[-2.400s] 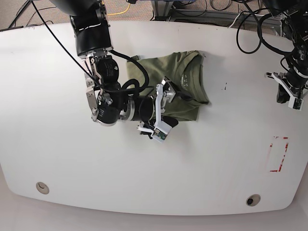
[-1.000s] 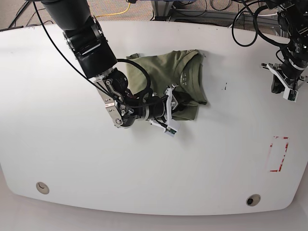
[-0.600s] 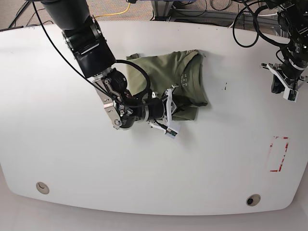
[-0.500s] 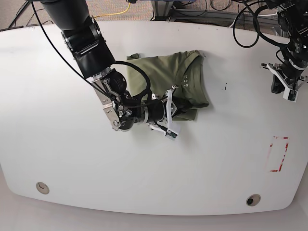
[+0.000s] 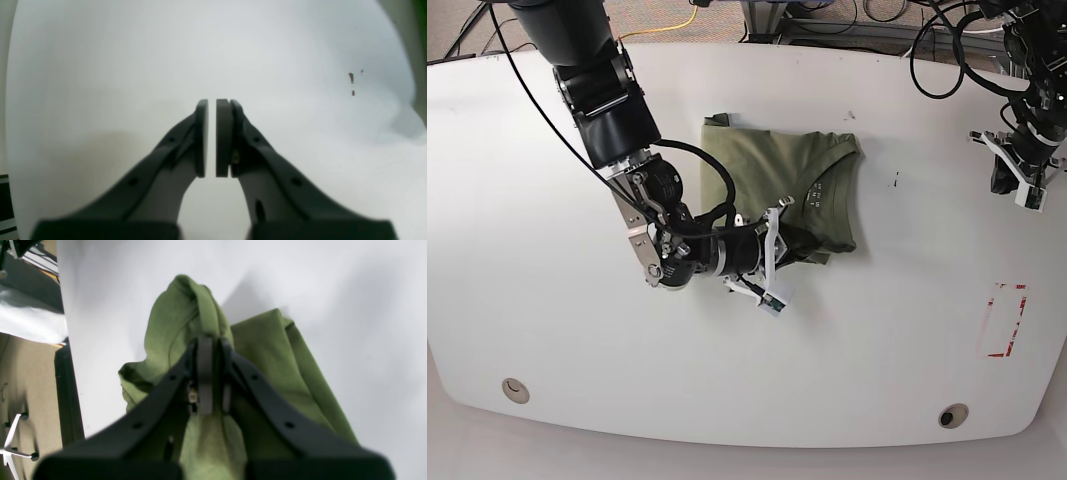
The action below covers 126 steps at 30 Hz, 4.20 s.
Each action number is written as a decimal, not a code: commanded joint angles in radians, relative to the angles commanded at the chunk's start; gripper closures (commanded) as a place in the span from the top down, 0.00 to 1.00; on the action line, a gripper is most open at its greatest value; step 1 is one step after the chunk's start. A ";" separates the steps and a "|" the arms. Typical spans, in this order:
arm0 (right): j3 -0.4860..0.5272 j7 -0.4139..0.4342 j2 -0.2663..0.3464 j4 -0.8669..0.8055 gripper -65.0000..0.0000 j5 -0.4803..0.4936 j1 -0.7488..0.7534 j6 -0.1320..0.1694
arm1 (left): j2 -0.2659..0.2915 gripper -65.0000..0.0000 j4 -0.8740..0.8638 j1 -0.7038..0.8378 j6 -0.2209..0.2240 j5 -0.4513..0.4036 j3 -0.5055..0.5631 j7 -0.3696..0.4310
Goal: Layout the t-shirt on the table in an organized manner, then fold the t-shirt properly
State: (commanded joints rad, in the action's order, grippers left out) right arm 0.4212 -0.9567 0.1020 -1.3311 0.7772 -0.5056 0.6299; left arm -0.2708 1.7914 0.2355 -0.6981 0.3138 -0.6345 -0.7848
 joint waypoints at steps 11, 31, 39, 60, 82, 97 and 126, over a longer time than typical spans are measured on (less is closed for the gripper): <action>-0.097 -0.032 -0.002 0.002 0.00 -0.002 -0.038 0.000 | 0.000 0.04 -0.002 0.000 0.000 -0.002 0.014 0.000; -0.100 -0.011 -0.023 0.091 0.47 -0.003 0.015 0.002 | 0.000 0.04 0.000 0.000 0.000 -0.002 0.028 0.000; -0.101 -0.012 -0.005 0.020 0.69 0.002 0.015 0.002 | -0.002 0.04 0.000 0.000 0.000 -0.002 0.074 0.000; 0.120 -0.038 0.014 -0.319 0.76 -0.155 0.170 0.003 | -0.002 0.04 0.005 -0.003 0.000 0.000 0.129 0.000; 0.153 0.140 -0.035 -0.255 0.76 -0.623 0.256 0.009 | -0.002 0.04 0.000 -0.005 0.000 -0.002 0.130 0.000; 0.103 0.187 -0.031 -0.224 0.76 -0.629 0.255 0.009 | -0.002 0.04 0.000 -0.005 0.000 -0.002 0.130 0.000; 0.104 0.222 0.005 -0.201 0.58 -0.631 0.258 0.003 | -0.002 0.04 -0.002 -0.005 0.000 -0.002 0.130 0.000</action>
State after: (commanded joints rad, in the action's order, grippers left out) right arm 0.5255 -0.7342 0.1066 -1.5321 0.1465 -0.2478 0.6329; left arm -0.2723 1.7898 0.2309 -0.6981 0.3122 -0.5040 -0.7848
